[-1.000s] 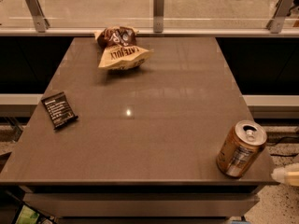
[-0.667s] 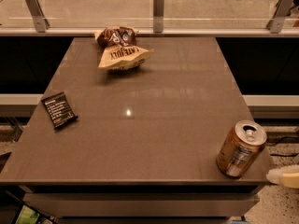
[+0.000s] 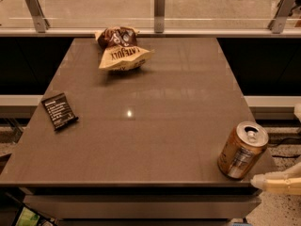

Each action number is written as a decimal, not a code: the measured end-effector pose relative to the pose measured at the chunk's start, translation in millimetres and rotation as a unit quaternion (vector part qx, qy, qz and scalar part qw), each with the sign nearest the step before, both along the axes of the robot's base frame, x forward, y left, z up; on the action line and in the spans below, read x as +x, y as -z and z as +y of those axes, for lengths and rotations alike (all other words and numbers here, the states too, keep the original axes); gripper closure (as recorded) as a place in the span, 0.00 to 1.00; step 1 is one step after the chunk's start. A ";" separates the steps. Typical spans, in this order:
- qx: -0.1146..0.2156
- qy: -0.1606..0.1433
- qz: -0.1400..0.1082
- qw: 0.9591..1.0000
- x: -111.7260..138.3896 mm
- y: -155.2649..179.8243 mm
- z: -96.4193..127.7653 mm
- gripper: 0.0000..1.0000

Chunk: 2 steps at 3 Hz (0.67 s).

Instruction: Move orange can near brown chip bag

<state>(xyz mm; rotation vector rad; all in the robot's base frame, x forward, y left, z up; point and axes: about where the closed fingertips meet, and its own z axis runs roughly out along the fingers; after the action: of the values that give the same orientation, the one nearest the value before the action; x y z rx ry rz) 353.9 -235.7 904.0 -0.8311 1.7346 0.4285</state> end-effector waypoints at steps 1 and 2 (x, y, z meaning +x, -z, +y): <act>0.034 -0.031 -0.014 0.999 0.8 3.2 21.0 0.00; 0.059 -0.057 -0.021 0.996 -1.2 7.0 37.2 0.00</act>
Offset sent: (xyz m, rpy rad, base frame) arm -0.0044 0.0526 -0.0154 0.1915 -0.0558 0.1757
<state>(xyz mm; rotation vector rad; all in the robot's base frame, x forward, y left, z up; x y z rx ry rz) 352.7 -198.5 897.0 -0.8505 1.6111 0.5805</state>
